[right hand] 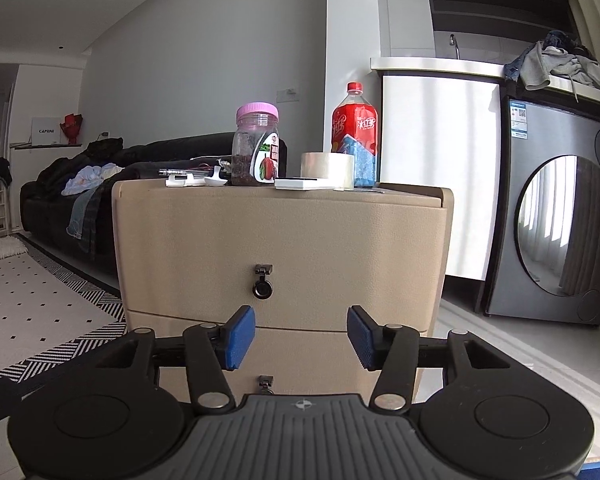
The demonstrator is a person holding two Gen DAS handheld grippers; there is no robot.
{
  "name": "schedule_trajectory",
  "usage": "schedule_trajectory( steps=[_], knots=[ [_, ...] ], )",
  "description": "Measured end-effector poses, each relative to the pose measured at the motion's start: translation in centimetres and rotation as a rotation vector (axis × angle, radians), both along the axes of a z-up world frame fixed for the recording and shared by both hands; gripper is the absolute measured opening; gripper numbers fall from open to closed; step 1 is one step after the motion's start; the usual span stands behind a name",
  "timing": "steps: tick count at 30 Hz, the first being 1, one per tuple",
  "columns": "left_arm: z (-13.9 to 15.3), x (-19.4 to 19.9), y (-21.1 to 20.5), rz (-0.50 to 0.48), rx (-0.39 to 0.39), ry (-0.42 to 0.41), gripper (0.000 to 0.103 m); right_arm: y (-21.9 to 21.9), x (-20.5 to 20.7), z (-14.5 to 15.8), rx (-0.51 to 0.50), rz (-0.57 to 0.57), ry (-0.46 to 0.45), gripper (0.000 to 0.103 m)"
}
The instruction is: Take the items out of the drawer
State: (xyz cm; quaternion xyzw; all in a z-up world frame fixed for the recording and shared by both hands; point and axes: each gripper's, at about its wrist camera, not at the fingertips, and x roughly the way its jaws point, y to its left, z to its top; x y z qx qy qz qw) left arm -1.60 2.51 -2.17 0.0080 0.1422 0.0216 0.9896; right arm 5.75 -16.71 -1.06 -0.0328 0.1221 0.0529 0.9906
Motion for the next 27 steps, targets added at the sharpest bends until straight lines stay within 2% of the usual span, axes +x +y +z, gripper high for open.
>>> schedule_trajectory(
  steps=[7,9,17,27],
  knots=[
    [0.0,0.7,-0.3,-0.007,-0.004,0.002,0.103,-0.9,-2.5,0.5,0.009,0.0,0.0,0.056],
    [0.1,0.9,-0.3,-0.007,-0.005,0.002,0.103,-1.0,-2.8,0.5,0.009,-0.002,-0.002,0.061],
    [-0.1,1.7,-0.3,-0.02,-0.017,0.011,0.103,-1.0,-3.8,0.3,0.005,-0.009,0.019,0.069],
    [-0.8,2.5,-0.7,-0.026,-0.018,0.026,0.103,-1.9,-4.9,0.5,0.075,-0.064,0.036,0.073]
  ],
)
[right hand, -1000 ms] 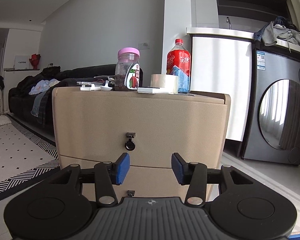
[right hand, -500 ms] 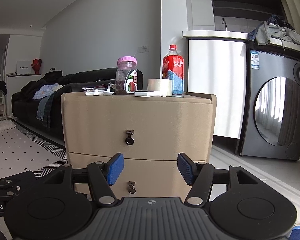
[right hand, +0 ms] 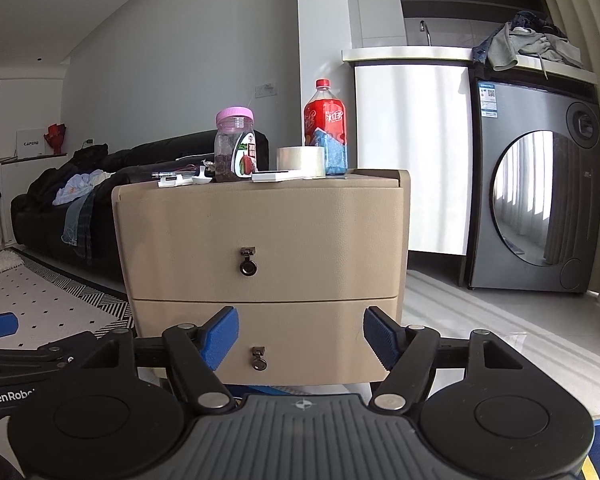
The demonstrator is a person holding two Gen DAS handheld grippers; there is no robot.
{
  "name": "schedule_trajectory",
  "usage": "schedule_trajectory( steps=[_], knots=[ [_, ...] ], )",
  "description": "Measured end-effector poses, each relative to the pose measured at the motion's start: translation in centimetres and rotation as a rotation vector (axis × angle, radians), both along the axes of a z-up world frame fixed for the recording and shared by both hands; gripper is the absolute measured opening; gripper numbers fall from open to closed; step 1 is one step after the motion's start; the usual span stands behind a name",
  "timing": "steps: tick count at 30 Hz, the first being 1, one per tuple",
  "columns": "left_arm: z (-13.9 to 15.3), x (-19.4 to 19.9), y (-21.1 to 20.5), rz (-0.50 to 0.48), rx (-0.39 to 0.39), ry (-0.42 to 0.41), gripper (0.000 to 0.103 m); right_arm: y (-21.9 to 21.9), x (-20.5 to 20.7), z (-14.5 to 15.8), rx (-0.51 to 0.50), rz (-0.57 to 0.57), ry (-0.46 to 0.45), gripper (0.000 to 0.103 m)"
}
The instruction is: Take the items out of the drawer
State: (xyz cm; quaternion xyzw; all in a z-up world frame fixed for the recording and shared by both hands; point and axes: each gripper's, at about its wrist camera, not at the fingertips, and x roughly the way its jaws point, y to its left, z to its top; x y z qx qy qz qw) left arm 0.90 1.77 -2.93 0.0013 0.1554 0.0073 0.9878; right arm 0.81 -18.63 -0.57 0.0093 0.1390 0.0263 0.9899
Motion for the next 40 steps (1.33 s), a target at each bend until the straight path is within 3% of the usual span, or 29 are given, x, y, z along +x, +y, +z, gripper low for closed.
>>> schedule_trajectory(
  steps=[16,40],
  knots=[
    [0.2,0.5,-1.4,-0.007,0.014,0.021,0.103,-0.6,-1.9,-1.0,-0.012,0.014,0.005,0.075],
    [0.1,0.1,-0.5,0.006,-0.035,0.052,0.103,0.6,-1.7,-1.6,-0.025,0.046,0.019,0.075]
  ],
)
